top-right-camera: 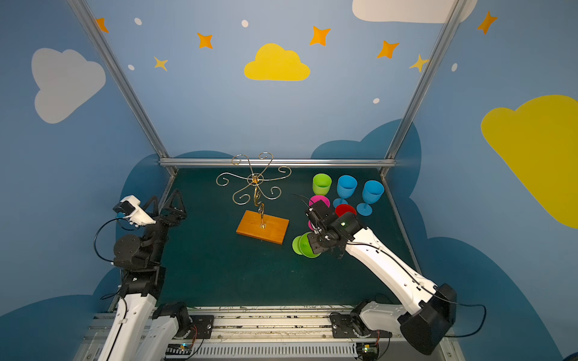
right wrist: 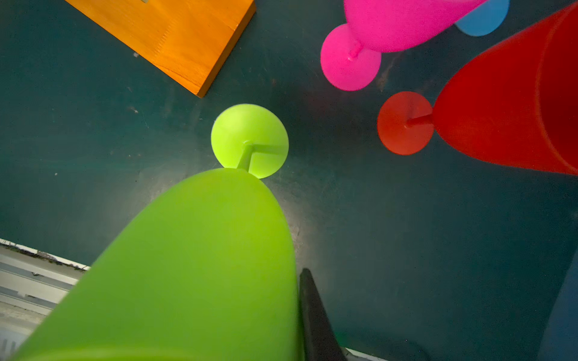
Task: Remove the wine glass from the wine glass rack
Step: 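Lower the green glass upright onto the table with the right gripper while the left retracts, then open the right gripper and withdraw both arms toward the robot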
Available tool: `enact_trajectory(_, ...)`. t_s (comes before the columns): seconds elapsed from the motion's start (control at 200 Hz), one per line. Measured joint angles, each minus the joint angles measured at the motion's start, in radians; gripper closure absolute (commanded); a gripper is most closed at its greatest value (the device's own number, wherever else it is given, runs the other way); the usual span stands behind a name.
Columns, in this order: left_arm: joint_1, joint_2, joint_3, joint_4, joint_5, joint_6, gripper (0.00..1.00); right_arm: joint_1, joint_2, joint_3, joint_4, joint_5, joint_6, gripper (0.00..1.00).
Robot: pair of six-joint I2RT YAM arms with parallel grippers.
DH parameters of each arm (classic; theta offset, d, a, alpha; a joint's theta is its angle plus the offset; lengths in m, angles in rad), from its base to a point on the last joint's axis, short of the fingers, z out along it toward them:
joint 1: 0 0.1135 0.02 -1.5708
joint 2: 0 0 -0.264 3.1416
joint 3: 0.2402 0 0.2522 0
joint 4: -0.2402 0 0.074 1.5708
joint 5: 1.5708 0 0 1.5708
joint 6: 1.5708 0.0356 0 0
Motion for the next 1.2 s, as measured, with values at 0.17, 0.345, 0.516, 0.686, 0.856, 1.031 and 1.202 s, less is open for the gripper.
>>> enact_trajectory(0.17,0.000,0.000,0.000,0.000,-0.002,0.000,0.01,-0.012,0.055,0.000,0.028,-0.027,-0.011,0.79)
enact_trajectory(0.345,0.000,0.000,-0.001,-0.001,-0.002,0.000,0.01,-0.034,0.058,0.007,0.047,-0.066,-0.019,0.71)
enact_trajectory(0.516,0.001,0.000,-0.001,-0.008,-0.003,0.000,0.01,-0.050,0.027,0.012,0.065,-0.089,-0.021,0.62)
enact_trajectory(0.686,0.002,0.000,-0.006,-0.013,-0.010,0.000,0.00,-0.070,-0.079,0.017,0.090,-0.090,-0.026,0.43)
enact_trajectory(0.856,0.002,0.000,-0.006,-0.019,-0.015,0.003,0.01,-0.125,-0.272,-0.012,0.171,-0.054,-0.042,0.25)
enact_trajectory(1.031,0.002,0.035,0.026,-0.081,0.034,0.060,0.01,-0.252,-0.526,-0.186,0.342,0.008,-0.094,0.14)
enact_trajectory(1.202,-0.003,0.113,0.018,-0.096,0.074,0.114,0.01,-0.362,-0.657,-0.420,0.558,0.075,-0.139,0.12)
